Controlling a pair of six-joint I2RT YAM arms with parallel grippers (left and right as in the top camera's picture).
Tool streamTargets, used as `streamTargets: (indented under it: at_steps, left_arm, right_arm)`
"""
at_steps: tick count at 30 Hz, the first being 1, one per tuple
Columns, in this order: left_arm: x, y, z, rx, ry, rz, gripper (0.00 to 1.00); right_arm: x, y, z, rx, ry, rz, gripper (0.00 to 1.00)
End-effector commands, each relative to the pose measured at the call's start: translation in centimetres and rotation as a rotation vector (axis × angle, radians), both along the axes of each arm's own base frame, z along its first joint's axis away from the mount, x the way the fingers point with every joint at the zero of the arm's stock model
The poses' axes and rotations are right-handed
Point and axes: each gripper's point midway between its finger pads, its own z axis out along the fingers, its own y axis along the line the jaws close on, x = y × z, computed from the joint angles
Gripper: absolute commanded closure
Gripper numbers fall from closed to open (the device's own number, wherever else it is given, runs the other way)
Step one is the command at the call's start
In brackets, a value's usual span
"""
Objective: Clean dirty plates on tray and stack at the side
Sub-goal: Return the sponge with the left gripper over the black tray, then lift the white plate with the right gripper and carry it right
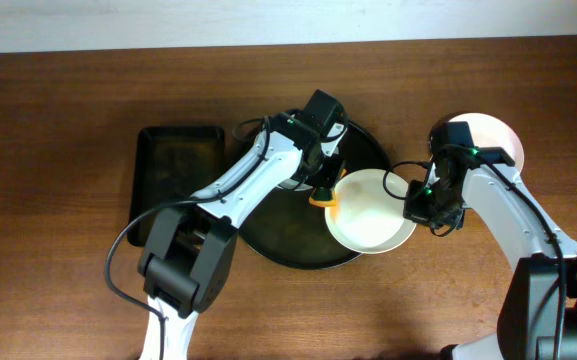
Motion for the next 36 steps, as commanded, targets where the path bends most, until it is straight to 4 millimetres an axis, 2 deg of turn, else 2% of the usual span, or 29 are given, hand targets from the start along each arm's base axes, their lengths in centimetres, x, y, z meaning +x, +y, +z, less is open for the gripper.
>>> streamTargets:
  at_steps: [1,3,4,6,7,8,9,11,14,15,18,20,21,22,24,25,28,32,34,35,36]
  left_arm:
    - [1.6,2.0,4.7,-0.042,-0.085,0.047,1.00]
    - [3.1,5.1,6.6,-0.052,-0.106,0.118,1.00]
    - [4.1,8.5,6.9,-0.038,-0.089,0.190,1.00]
    - [5.5,14.5,6.2,0.049,-0.067,0.317,1.00]
    - [5.8,18.2,5.8,0.146,-0.071,0.387,1.00]
    - [5.7,22.6,5.2,0.274,-0.066,0.464,1.00]
    - [5.4,24.4,4.6,0.305,-0.048,0.496,1.00]
    - [4.3,26.7,2.4,0.329,0.011,0.536,1.00]
    - [2.2,29.8,-1.7,0.341,0.086,0.597,1.00]
    - [1.7,30.4,-3.3,0.342,0.091,0.611,1.00]
    - [0.6,30.9,-6.1,0.337,0.092,0.623,1.00]
    - [0.3,30.9,-6.4,0.339,0.099,0.622,1.00]
    - [1.0,30.7,-5.1,0.323,0.078,0.624,1.00]
    - [2.5,30.2,-2.3,0.271,0.015,0.629,1.00]
    - [4.1,30.2,2.2,0.229,-0.106,0.646,1.00]
    - [4.2,30.5,2.6,0.240,-0.124,0.653,1.00]
    - [3.3,30.5,0.7,0.255,-0.075,0.645,1.00]
    - [1.7,30.5,-4.8,0.305,0.063,0.625,1.00]
    - [0.8,30.4,-6.9,0.320,0.124,0.614,1.00]
    - [0.7,30.4,-7.1,0.323,0.133,0.613,1.00]
    - [0.8,30.2,-6.5,0.309,0.129,0.612,1.00]
  right_arm:
    - [0.3,-0.2,0.8,-0.020,-0.028,0.003,0.96]
    - [0.3,-0.2,0.8,-0.020,-0.028,0.003,0.96]
    - [0.3,-0.2,0.8,-0.020,-0.028,0.003,0.96]
    - [0.3,-0.2,0.8,-0.020,-0.028,0.003,0.96]
    - [0.3,-0.2,0.8,-0.020,-0.028,0.003,0.96]
    - [0.3,-0.2,0.8,-0.020,-0.028,0.003,0.96]
    - [0.3,-0.2,0.8,-0.020,-0.028,0.003,0.96]
    - [0.3,-0.2,0.8,-0.020,-0.028,0.003,0.96]
    - [0.3,-0.2,0.8,-0.020,-0.028,0.003,0.96]
    - [0.3,-0.2,0.8,-0.020,-0.028,0.003,0.96]
    - [0.3,-0.2,0.8,-0.019,-0.028,0.003,0.96]
    - [0.3,-0.2,0.8,-0.019,-0.028,0.003,0.96]
    - [0.2,-0.2,0.8,-0.020,-0.024,0.004,0.96]
    - [0.2,-0.2,0.8,-0.020,-0.024,0.004,0.96]
    - [0.2,-0.2,0.8,-0.020,-0.024,0.004,0.96]
    - [0.2,-0.2,0.8,-0.020,-0.024,0.003,0.96]
    - [0.2,-0.2,0.8,-0.020,-0.024,0.003,0.96]
    - [0.2,-0.2,0.8,-0.020,-0.023,0.003,0.96]
    - [0.1,-0.2,0.8,-0.020,-0.022,0.003,0.96]
    - [0.1,-0.2,0.8,-0.020,-0.021,0.003,0.96]
    - [0.1,-0.2,0.8,-0.020,-0.021,0.004,0.96]
